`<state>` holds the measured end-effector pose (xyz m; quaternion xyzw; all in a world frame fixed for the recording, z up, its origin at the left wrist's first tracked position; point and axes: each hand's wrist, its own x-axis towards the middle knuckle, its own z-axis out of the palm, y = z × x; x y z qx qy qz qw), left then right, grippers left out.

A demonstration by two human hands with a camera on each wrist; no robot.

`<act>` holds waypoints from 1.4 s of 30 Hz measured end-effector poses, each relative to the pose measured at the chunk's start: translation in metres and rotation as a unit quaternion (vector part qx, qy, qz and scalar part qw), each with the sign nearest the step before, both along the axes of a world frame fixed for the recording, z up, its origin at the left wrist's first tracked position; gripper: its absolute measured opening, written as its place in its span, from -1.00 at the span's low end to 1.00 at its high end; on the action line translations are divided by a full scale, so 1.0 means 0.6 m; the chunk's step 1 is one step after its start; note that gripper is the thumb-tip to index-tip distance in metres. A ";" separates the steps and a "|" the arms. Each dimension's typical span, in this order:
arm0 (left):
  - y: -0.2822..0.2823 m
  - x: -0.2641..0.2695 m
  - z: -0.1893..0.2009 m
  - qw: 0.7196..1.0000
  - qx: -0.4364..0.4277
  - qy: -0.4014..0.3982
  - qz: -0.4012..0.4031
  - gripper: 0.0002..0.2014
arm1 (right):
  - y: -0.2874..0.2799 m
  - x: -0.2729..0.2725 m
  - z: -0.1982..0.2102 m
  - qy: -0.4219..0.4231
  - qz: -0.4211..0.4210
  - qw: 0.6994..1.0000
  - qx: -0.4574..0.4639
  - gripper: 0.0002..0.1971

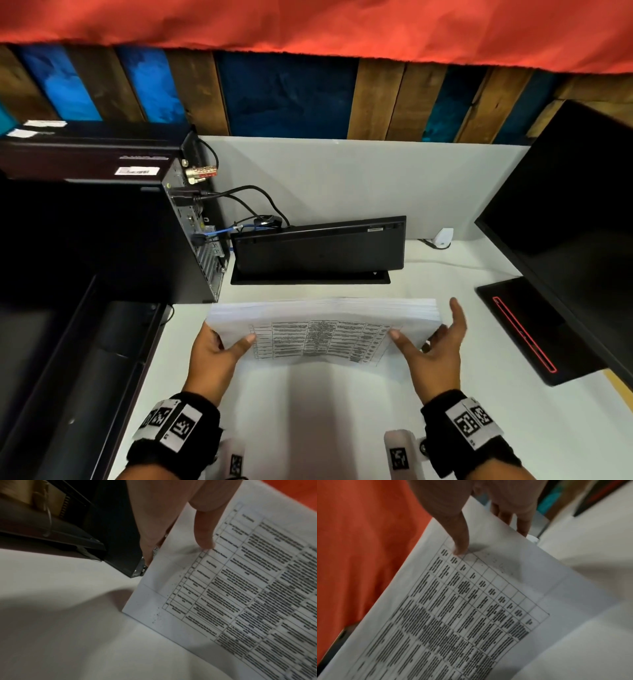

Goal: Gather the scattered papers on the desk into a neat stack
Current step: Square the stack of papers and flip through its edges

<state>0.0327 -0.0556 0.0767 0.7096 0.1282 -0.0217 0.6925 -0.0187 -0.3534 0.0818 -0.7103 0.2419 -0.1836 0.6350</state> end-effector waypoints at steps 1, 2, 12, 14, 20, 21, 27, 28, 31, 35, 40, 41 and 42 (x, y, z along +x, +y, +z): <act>-0.001 0.000 -0.004 1.000 0.003 0.006 -0.011 -0.60 | -0.006 0.003 -0.014 0.017 0.008 1.000 0.024 -0.07; -0.003 0.000 -0.007 1.000 0.006 0.010 -0.022 -0.60 | -0.011 0.003 -0.025 0.037 0.023 0.998 0.034 -0.13; 0.004 0.010 -0.025 0.999 0.016 0.026 -0.036 -0.63 | -0.023 0.005 -0.050 0.072 0.073 0.994 0.049 -0.54; -0.001 0.010 -0.028 0.999 0.022 0.023 -0.014 -0.75 | -0.022 0.007 -0.052 0.072 0.057 0.994 0.052 -0.75; 0.022 0.020 -0.019 0.999 0.011 0.004 -0.042 -0.69 | -0.032 0.013 -0.029 0.032 0.057 0.996 0.055 -0.65; 0.024 0.021 -0.021 0.999 0.024 0.001 -0.049 -0.66 | -0.033 0.013 -0.028 0.028 0.058 0.996 0.061 -0.61; 0.012 0.020 0.003 0.998 0.030 -0.045 -0.039 -0.68 | -0.024 0.017 -0.017 -0.012 0.036 0.998 0.058 -0.69; 0.014 0.020 0.010 0.997 0.028 -0.053 -0.039 -0.69 | -0.025 0.018 -0.010 -0.021 0.033 0.998 0.059 -0.69; 0.015 0.021 0.013 0.996 0.047 -0.054 -0.051 -0.70 | -0.031 0.022 -0.010 -0.018 0.049 0.997 0.053 -0.60; 0.011 0.025 0.002 0.996 0.063 -0.024 -0.054 -0.71 | -0.025 0.027 -0.017 0.018 0.055 0.998 0.036 -0.54; 0.022 0.035 0.011 0.997 0.051 -0.046 -0.045 -0.74 | -0.029 0.033 0.008 -0.016 0.038 0.998 0.042 -0.53; 0.022 0.036 0.005 0.996 0.060 -0.037 -0.051 -0.75 | -0.028 0.033 0.006 -0.011 0.043 0.998 0.038 -0.52; 0.019 0.036 -0.003 0.995 0.075 -0.024 -0.056 -0.77 | -0.026 0.033 0.004 -0.002 0.049 0.998 0.035 -0.51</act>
